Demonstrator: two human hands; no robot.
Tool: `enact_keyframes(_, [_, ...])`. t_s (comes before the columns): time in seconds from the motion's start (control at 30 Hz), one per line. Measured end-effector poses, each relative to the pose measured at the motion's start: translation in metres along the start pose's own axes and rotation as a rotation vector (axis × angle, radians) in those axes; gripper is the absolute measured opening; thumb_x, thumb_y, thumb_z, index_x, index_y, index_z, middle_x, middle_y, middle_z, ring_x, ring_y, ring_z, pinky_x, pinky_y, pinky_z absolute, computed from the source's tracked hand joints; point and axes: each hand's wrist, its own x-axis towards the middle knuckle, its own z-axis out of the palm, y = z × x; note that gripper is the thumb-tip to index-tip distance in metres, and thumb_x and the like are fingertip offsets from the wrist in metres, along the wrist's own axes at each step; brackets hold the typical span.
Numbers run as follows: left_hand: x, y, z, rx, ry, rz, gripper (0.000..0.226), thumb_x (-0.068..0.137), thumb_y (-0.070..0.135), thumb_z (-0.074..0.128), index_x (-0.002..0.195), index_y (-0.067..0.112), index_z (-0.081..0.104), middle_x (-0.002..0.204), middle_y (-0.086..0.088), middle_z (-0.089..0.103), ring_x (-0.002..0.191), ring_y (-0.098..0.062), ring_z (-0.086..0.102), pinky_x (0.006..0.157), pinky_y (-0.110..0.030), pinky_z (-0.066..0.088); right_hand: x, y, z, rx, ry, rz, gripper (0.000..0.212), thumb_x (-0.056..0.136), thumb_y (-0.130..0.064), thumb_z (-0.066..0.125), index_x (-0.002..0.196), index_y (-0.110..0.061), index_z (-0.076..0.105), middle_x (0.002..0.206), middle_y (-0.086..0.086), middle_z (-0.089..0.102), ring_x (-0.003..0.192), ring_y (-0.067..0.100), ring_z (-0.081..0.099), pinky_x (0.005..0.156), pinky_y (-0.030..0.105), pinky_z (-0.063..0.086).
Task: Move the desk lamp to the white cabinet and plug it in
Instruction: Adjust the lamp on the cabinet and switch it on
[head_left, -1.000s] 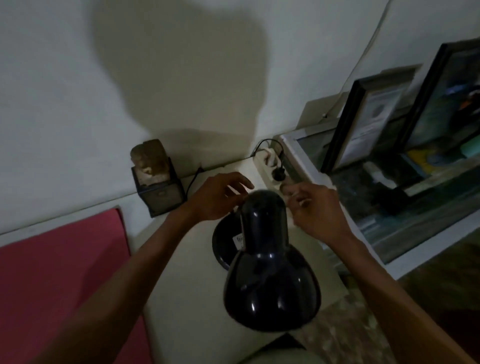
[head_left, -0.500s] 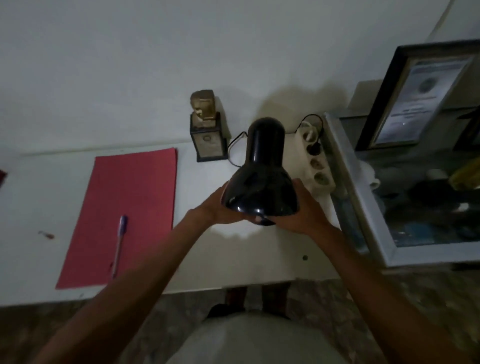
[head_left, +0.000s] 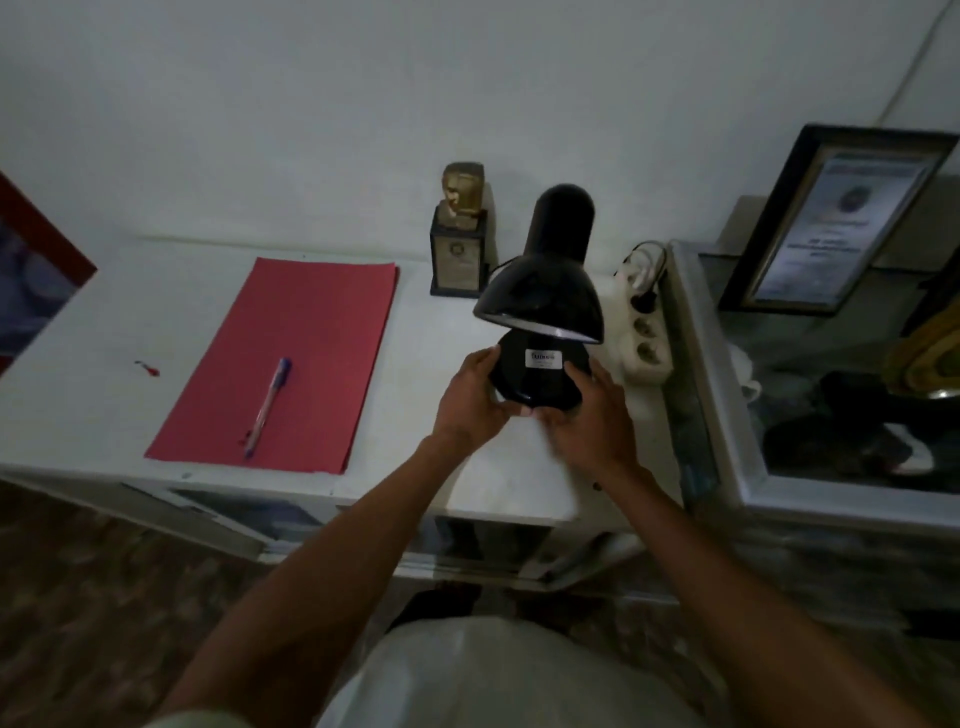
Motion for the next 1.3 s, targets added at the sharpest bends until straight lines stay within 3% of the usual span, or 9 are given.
enact_keyframes(0.23, [0.042,0.023,-0.001,0.057,-0.033,-0.041,0.088,0.056,0.037,0.091,0.134,0.019,0.056,0.133,-0.004,0.064,0.118,-0.026,0.062,0.101,-0.037,0.05,0.029,-0.009,-0.006,-0.077,-0.01,0.008,0.06,0.093,-0.031,0.064,0.149,-0.03,0.043,0.163,0.008,0.028,0.142,0.033,0.037,0.107,0.047,0.046])
enact_keyframes(0.47, [0.088,0.036,0.005,0.074,-0.066,0.041,0.065,0.073,0.029,0.084,0.132,0.019,0.059,0.128,-0.008,0.068,0.116,-0.029,0.064,0.1,-0.036,0.049,0.06,-0.009,-0.012,-0.147,0.058,0.08,0.052,0.1,-0.02,0.055,0.15,-0.023,0.044,0.163,0.016,0.026,0.15,0.033,0.026,0.116,0.045,0.034])
enact_keyframes(0.8, [0.126,0.022,0.006,0.058,-0.214,0.143,0.087,0.078,0.017,0.082,0.151,0.012,0.035,0.149,-0.015,0.049,0.138,-0.033,0.046,0.112,-0.036,0.036,0.083,-0.017,-0.004,-0.176,0.126,0.13,0.051,0.1,-0.024,0.057,0.15,-0.019,0.045,0.157,0.021,0.033,0.148,0.035,0.028,0.12,0.039,0.026])
enact_keyframes(1.03, [0.122,0.02,0.012,-0.055,-0.223,0.103,0.111,0.063,0.031,0.093,0.152,0.013,0.029,0.156,-0.011,0.038,0.142,-0.029,0.04,0.116,-0.04,0.037,0.087,-0.017,-0.013,-0.146,0.104,0.085,0.056,0.091,-0.031,0.068,0.145,-0.026,0.051,0.142,0.013,0.044,0.13,0.032,0.047,0.105,0.042,0.047])
enact_keyframes(1.17, [0.112,0.02,0.019,-0.092,-0.162,0.072,0.104,0.068,0.03,0.09,0.151,0.013,0.03,0.154,-0.01,0.037,0.139,-0.028,0.043,0.113,-0.035,0.038,0.086,-0.011,-0.009,-0.197,0.076,0.037,0.056,0.096,-0.026,0.063,0.149,-0.023,0.046,0.148,0.016,0.036,0.139,0.034,0.036,0.115,0.042,0.038])
enact_keyframes(1.3, [0.104,0.013,0.013,-0.041,-0.131,0.117,0.089,0.082,0.034,0.078,0.153,0.014,0.029,0.156,-0.009,0.039,0.142,-0.026,0.04,0.118,-0.036,0.035,0.09,-0.013,-0.008,-0.215,0.022,0.001,0.054,0.098,-0.022,0.06,0.15,-0.026,0.045,0.152,0.016,0.033,0.141,0.034,0.032,0.115,0.043,0.037])
